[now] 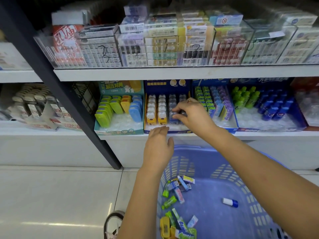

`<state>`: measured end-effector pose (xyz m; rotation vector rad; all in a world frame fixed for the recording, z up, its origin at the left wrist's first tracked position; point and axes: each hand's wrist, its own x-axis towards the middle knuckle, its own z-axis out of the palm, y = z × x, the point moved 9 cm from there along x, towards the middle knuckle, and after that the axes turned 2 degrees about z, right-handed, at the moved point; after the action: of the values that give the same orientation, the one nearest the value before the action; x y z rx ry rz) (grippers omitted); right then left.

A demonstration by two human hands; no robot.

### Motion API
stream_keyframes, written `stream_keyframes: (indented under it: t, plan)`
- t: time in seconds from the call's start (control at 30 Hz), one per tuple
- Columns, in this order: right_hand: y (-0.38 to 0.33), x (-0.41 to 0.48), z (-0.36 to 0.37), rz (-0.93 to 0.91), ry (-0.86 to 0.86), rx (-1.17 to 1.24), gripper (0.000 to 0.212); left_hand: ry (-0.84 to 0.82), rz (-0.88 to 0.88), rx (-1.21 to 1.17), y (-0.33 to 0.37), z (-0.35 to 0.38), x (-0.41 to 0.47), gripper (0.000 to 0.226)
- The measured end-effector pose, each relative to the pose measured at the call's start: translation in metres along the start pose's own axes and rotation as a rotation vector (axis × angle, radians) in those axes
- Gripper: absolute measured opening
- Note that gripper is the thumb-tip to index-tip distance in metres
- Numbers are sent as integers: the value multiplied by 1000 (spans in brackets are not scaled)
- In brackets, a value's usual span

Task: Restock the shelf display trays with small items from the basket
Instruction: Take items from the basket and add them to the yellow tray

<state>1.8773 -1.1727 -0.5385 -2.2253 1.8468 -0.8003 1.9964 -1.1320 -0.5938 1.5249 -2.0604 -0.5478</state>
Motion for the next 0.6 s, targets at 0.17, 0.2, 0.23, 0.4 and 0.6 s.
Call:
stream_keyframes:
  t: [0.17, 0.2, 0.23, 0.4, 0.6]
  plan:
    - [-2, 7, 0, -11, -4, -40, 23, -34, -15, -9, -4, 0, 6, 43]
    - [-2, 7, -2, -8, 0, -55, 23, -46, -12, -2, -4, 1, 6, 43]
    - [-3, 8, -4, -13, 0, -79, 23, -56, -9, 5, -4, 1, 5, 43]
    - [-17, 16, -5, -58, -136, -257, 26, 138, 20, -135, 12, -19, -8, 28]
    - [-11, -68, -5, -121, 76, -6, 24, -144, -108, 10, 1, 31, -24, 27]
